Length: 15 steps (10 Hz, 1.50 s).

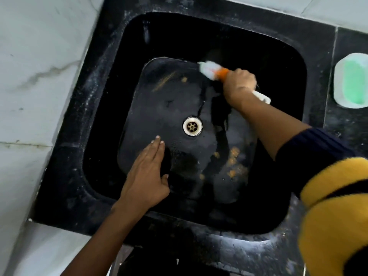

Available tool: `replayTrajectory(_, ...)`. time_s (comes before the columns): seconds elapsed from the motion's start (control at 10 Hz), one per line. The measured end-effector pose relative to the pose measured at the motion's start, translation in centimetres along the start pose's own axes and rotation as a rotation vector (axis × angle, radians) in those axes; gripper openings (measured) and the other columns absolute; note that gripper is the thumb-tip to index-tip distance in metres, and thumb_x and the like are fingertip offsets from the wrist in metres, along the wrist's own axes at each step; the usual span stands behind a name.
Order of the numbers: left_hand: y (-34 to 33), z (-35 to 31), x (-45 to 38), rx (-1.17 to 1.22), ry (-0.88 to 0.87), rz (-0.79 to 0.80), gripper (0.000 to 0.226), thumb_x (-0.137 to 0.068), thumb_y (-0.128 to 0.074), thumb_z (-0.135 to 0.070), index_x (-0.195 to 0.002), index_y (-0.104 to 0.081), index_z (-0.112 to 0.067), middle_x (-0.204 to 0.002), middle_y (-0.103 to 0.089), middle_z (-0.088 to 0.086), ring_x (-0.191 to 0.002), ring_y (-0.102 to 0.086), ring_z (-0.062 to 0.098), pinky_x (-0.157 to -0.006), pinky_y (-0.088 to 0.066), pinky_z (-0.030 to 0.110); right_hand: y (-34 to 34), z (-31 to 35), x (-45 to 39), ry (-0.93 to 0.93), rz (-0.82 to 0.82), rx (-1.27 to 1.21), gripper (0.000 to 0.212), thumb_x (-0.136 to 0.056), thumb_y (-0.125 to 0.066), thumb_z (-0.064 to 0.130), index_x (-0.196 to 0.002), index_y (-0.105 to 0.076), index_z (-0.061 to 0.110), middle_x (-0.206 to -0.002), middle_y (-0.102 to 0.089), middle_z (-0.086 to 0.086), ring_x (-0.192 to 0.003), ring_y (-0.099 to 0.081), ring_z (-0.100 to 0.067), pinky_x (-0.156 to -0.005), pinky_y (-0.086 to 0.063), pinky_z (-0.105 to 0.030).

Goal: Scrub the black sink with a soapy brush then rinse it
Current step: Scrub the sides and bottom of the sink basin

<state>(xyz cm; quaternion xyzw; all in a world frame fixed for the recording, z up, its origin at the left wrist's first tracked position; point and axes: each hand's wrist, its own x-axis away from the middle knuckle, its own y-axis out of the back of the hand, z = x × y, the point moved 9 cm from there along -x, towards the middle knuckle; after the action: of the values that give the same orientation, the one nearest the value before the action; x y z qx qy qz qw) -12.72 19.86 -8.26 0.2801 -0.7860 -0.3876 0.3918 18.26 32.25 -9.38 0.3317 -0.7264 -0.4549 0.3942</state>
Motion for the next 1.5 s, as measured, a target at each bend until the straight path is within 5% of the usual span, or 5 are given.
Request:
replayTrajectory(0.8,-4.0,-4.2,-0.7,0.105,-0.126,0.119,0.094,-0.085,-0.064,-0.03,-0.159,-0.007,-0.016,-0.167,0.004,-0.006,-0.153,-0.002,0.013,-0.123,-0.017,0.033,-7.3,-5.4,5.3,-0.02,0.202,0.319,0.027,-0.094,-0.045,0.019,-0.117,-0.058,0.012,-0.104,-0.063,-0.007,-0.075,-0.064,-0.019,-0.046,-0.034,-0.014)
replayTrajectory(0.9,-3.9,-4.2,-0.7,0.107,-0.125,0.12,0.095,-0.084,-0.064,-0.029,-0.159,-0.009,-0.014,-0.167,0.002,-0.003,-0.153,-0.003,0.014,-0.123,-0.017,0.034,-14.7,1.1,9.1,0.518,0.357,0.484,0.05,-0.087,-0.029,-0.012,-0.119,-0.061,0.008,-0.114,-0.066,-0.006,-0.086,-0.071,-0.024,-0.057,-0.053,-0.029)
replayTrajectory(1.0,-3.7,-4.1,-0.7,0.115,-0.125,0.108,0.095,-0.082,-0.065,-0.028,-0.159,-0.011,-0.013,-0.167,0.0,-0.002,-0.153,-0.005,0.014,-0.124,-0.013,0.029,-17.0,0.5,16.6,-0.056,0.799,-0.088,0.048,-0.074,-0.046,-0.003,-0.115,-0.068,0.008,-0.105,-0.071,-0.004,-0.067,-0.065,-0.021,-0.044,-0.045,-0.03)
replayTrajectory(1.2,-4.0,-4.2,-0.8,0.132,-0.134,0.106,0.094,-0.083,-0.065,-0.028,-0.159,-0.01,-0.014,-0.167,0.001,-0.003,-0.153,-0.005,0.014,-0.123,-0.012,0.027,-6.2,-2.1,9.5,-0.129,0.363,0.176,0.038,-0.084,-0.062,0.002,-0.121,-0.062,0.005,-0.125,-0.063,-0.009,-0.118,-0.057,-0.027,-0.081,-0.046,-0.038)
replayTrajectory(1.5,-3.5,-4.0,-0.5,0.168,-0.107,0.139,0.093,-0.086,-0.066,-0.025,-0.159,-0.008,-0.014,-0.167,0.002,-0.003,-0.153,-0.003,0.016,-0.123,-0.012,0.029,-7.1,-8.3,10.5,-0.416,0.319,-0.08,0.034,-0.098,-0.048,0.015,-0.129,-0.057,0.01,-0.13,-0.059,-0.009,-0.119,-0.057,-0.029,-0.088,-0.049,-0.039)
